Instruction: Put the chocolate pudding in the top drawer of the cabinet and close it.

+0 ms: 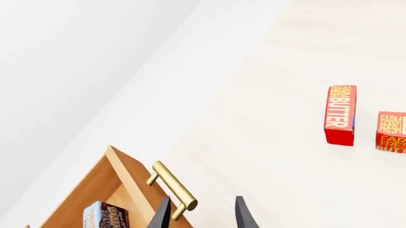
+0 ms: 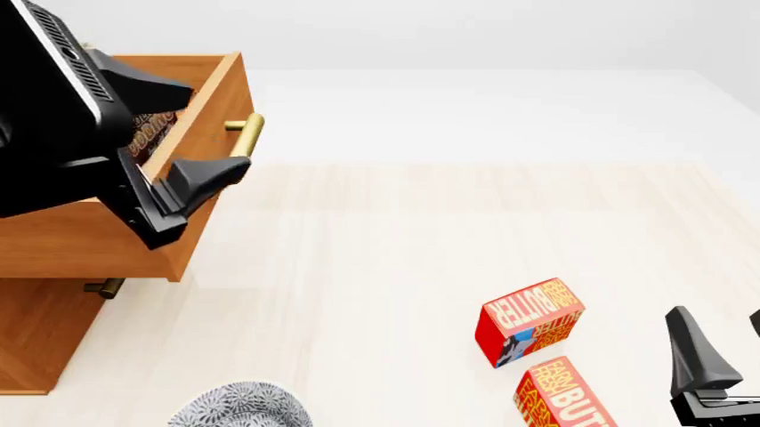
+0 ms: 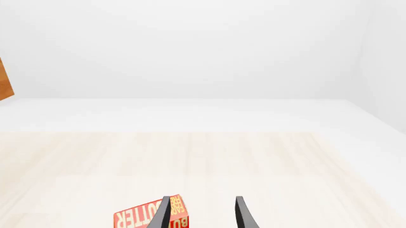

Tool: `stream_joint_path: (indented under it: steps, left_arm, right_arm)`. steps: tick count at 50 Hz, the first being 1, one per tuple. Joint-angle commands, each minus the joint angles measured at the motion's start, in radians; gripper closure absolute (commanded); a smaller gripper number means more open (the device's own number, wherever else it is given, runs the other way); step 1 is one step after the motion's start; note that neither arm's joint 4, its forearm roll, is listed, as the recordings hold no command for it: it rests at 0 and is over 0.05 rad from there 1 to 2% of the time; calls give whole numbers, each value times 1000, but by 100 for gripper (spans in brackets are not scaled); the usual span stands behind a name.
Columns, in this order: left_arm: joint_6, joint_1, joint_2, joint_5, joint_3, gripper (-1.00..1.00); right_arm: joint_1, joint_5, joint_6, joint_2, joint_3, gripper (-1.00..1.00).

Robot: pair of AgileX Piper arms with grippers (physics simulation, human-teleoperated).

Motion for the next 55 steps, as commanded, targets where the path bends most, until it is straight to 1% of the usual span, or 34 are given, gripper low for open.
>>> stream_joint_path:
  steps: [1, 11, 18, 22, 28, 34, 37, 45, 50, 53, 54, 55]
  left_arm:
    - [9, -12, 35, -70, 62, -100]
    - [25, -31, 46, -96, 85, -100]
    - [34, -62, 72, -129, 106, -100]
    - [34, -59, 76, -135, 114, -100]
    - [23, -92, 120, -165, 122, -100]
    - [23, -107, 145, -201, 149, -100]
    - [13, -115, 159, -204, 147, -100]
    - [20, -125, 176, -229, 172, -100]
    - [1, -145, 201, -235, 168, -100]
    - [3, -142, 201, -242, 177, -100]
    - [-15, -152, 215, -236, 166, -100]
    - [-13, -149, 212, -238, 169, -100]
  right_arm:
    - [0, -1, 0, 1, 0, -100]
    - [0, -1, 0, 1, 0, -100]
    - [0, -1, 0, 1, 0, -100]
    - [0, -1, 0, 1, 0, -100]
    - [0, -1, 0, 1, 0, -100]
    - [0, -1, 0, 1, 0, -100]
    - [0, -1, 0, 1, 0, -100]
    - [0, -1, 0, 1, 0, -100]
    - [0, -1, 0, 1, 0, -100]
    - [0, -1, 0, 1, 0, -100]
    - [0, -1, 0, 1, 0, -100]
    - [0, -1, 0, 1, 0, -100]
